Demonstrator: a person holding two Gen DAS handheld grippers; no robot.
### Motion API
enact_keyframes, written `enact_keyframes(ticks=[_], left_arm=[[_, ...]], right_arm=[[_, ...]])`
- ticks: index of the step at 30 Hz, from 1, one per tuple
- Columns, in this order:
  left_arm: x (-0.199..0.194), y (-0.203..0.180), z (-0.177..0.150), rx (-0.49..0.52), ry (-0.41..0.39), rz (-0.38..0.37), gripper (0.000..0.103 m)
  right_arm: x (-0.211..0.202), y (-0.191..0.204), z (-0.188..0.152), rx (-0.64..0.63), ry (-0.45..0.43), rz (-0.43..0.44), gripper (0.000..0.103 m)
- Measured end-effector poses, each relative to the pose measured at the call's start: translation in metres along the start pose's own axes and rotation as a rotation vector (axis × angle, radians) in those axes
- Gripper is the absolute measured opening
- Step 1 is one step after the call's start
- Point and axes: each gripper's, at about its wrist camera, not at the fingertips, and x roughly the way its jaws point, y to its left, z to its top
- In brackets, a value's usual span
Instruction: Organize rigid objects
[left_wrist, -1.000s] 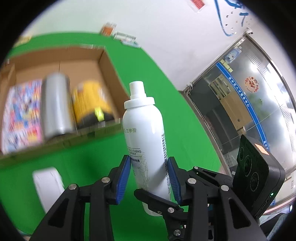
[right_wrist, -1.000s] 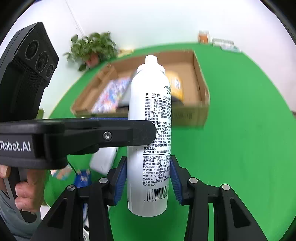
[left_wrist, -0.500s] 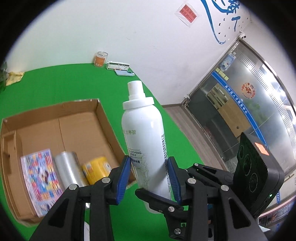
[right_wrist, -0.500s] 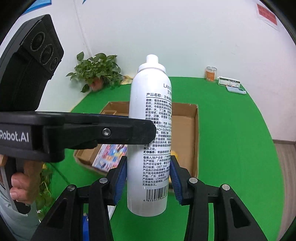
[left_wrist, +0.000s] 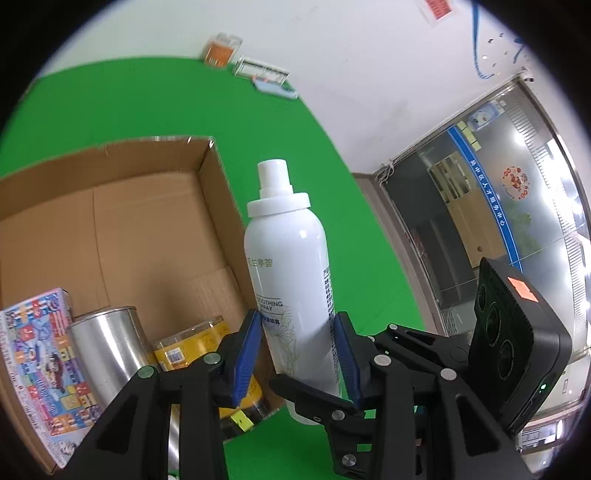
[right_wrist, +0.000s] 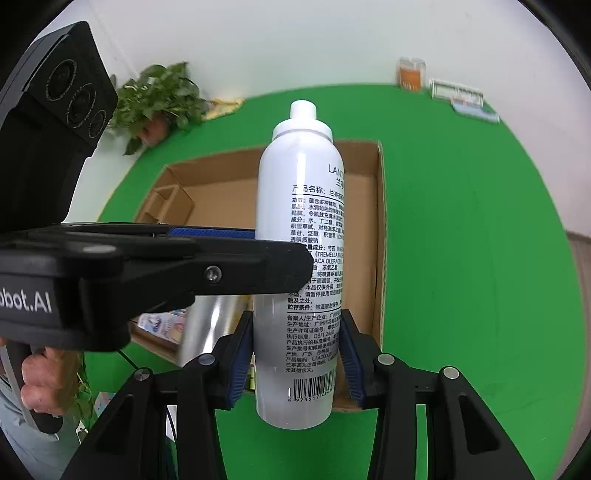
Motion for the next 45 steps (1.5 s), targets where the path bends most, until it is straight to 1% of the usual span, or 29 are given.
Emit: enact_keyframes(ticks=[3, 7, 10, 11, 12, 13, 14, 17, 19, 20, 21, 22, 24, 25, 26, 27, 28, 29, 30, 31, 33, 34, 36, 37, 38, 40, 42, 43, 45], left_arm=[[0.020, 0.016, -0.001, -0.043, 0.039, -0.007, 0.038], [0.043, 0.032, -0.008, -0.088, 0.090, -0.010, 0.038], [0.057, 0.037, -0.013, -0.109, 0.115, -0.011, 0.036], [0.059, 0.038, -0.014, -0.117, 0.118, -0.008, 0.034], [0.061, 0.037, -0.014, -0.108, 0.127, 0.013, 0.018], [0.063, 0.035, -0.013, -0.102, 0.141, 0.024, 0.007], [0.066, 0.034, -0.014, -0.099, 0.158, 0.032, 0.007], [0.071, 0.028, -0.019, -0.064, 0.195, 0.020, 0.007], [0.068, 0.022, -0.022, -0.037, 0.184, 0.043, 0.007], [0.064, 0.019, -0.024, -0.030, 0.170, 0.046, 0.007], [0.059, 0.018, -0.025, -0.025, 0.156, 0.043, 0.007], [0.052, 0.015, -0.027, -0.015, 0.130, 0.043, 0.007], [0.028, 0.008, -0.035, 0.022, 0.048, 0.057, 0.008], [0.012, 0.003, -0.042, 0.043, -0.006, 0.061, 0.012], [-0.006, -0.002, -0.050, 0.066, -0.063, 0.067, 0.014], [-0.027, -0.008, -0.061, 0.098, -0.134, 0.097, 0.024], [-0.048, -0.016, -0.074, 0.135, -0.211, 0.150, 0.043], [-0.072, -0.025, -0.091, 0.173, -0.301, 0.219, 0.057], [-0.089, -0.030, -0.103, 0.191, -0.367, 0.272, 0.087], [-0.112, -0.037, -0.123, 0.206, -0.458, 0.338, 0.097], [-0.147, -0.046, -0.157, 0.224, -0.576, 0.423, 0.100], [-0.161, -0.050, -0.172, 0.224, -0.607, 0.470, 0.100], [-0.187, -0.056, -0.198, 0.202, -0.637, 0.555, 0.100], [-0.200, -0.050, -0.212, 0.184, -0.645, 0.595, 0.100], [-0.212, -0.049, -0.230, 0.167, -0.653, 0.626, 0.100], [-0.223, -0.043, -0.255, 0.154, -0.643, 0.636, 0.100], [-0.223, -0.035, -0.285, 0.128, -0.603, 0.640, 0.100], [-0.219, -0.028, -0.302, 0.101, -0.576, 0.622, 0.100], [-0.206, -0.015, -0.333, 0.047, -0.522, 0.567, 0.100]], right_arm=[[0.026, -0.009, -0.004, 0.013, 0.045, 0.005, 0.042], [0.060, -0.018, -0.015, 0.027, 0.108, -0.028, 0.042], [0.077, -0.022, -0.020, 0.039, 0.131, -0.056, 0.042], [0.079, -0.024, -0.021, 0.040, 0.137, -0.073, 0.042], [0.080, -0.025, -0.021, 0.045, 0.146, -0.085, 0.042], [0.084, -0.029, -0.023, 0.062, 0.154, -0.082, 0.042], [0.087, -0.033, -0.024, 0.089, 0.162, -0.072, 0.042], [0.087, -0.028, -0.028, 0.090, 0.153, -0.101, 0.045], [0.080, -0.021, -0.031, 0.083, 0.144, -0.099, 0.045], [0.076, -0.018, -0.032, 0.082, 0.137, -0.098, 0.046], [0.072, -0.017, -0.032, 0.082, 0.131, -0.100, 0.050], [0.065, -0.015, -0.035, 0.078, 0.111, -0.110, 0.053], [0.047, -0.010, -0.042, 0.047, 0.054, -0.147, 0.060], [0.035, -0.006, -0.049, 0.015, 0.003, -0.173, 0.062], [0.021, -0.001, -0.058, -0.012, -0.064, -0.195, 0.068], [0.012, 0.002, -0.064, -0.024, -0.105, -0.207, 0.077], [0.000, 0.008, -0.077, -0.041, -0.175, -0.225, 0.083], [-0.009, 0.013, -0.088, -0.052, -0.220, -0.233, 0.094], [-0.018, 0.019, -0.100, -0.068, -0.265, -0.238, 0.102], [-0.025, 0.030, -0.118, -0.096, -0.307, -0.233, 0.102], [-0.033, 0.043, -0.141, -0.130, -0.330, -0.217, 0.102], [-0.038, 0.053, -0.156, -0.151, -0.346, -0.204, 0.102], [-0.052, 0.060, -0.179, -0.160, -0.371, -0.180, 0.102], [-0.060, 0.066, -0.192, -0.158, -0.389, -0.145, 0.102], [-0.066, 0.073, -0.201, -0.153, -0.397, -0.130, 0.102], [-0.080, 0.085, -0.227, -0.148, -0.424, -0.071, 0.102], [-0.089, 0.098, -0.253, -0.164, -0.434, -0.028, 0.102], [-0.091, 0.108, -0.273, -0.182, -0.431, -0.001, 0.102], [-0.094, 0.123, -0.305, -0.196, -0.419, 0.020, 0.102]])
